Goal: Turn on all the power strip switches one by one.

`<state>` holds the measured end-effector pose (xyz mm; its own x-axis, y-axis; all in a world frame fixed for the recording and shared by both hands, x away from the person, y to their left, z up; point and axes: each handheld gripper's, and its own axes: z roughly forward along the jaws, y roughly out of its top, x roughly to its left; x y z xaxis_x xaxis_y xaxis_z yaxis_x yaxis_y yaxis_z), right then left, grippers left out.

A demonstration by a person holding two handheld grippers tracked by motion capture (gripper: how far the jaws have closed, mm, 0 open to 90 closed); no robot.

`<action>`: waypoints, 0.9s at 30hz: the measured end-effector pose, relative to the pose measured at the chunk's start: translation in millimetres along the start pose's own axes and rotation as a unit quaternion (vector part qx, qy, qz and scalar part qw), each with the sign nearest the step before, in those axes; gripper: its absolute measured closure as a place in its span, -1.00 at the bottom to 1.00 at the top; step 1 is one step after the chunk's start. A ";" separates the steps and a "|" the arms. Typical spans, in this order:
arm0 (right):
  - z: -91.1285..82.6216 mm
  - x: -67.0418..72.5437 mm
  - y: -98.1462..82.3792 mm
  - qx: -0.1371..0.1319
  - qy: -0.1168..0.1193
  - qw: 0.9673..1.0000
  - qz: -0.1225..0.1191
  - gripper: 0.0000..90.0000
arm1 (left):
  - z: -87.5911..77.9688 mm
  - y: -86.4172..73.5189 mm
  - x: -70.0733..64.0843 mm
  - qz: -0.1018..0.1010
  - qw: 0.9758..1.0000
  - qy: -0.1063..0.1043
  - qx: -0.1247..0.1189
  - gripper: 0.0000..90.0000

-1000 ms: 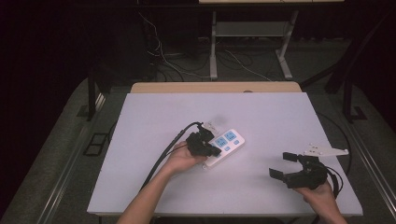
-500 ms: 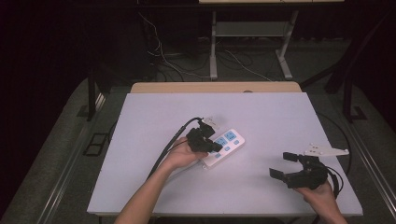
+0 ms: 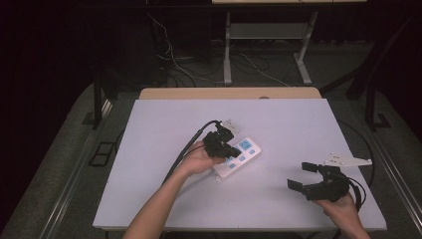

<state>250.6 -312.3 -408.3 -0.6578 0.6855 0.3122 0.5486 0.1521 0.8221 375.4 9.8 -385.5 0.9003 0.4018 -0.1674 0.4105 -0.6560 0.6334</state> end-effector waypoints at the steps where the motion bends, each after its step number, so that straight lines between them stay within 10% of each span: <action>1: -0.1 -0.1 0.0 0.000 0.000 1.000 0.000 -0.96 | 0.3 0.9 -0.1 -0.001 1.000 0.000 0.000 1.00; 27: -1.0 -0.9 0.0 -0.003 0.002 1.000 0.001 -0.95 | 26.9 8.9 5.2 -0.002 1.000 -0.006 0.008 1.00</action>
<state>250.7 -313.6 -408.1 -0.6591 0.6825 0.3159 0.5471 0.1469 0.8241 387.6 -11.1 -401.0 0.9000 0.3974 -0.1790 0.4166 -0.6639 0.6210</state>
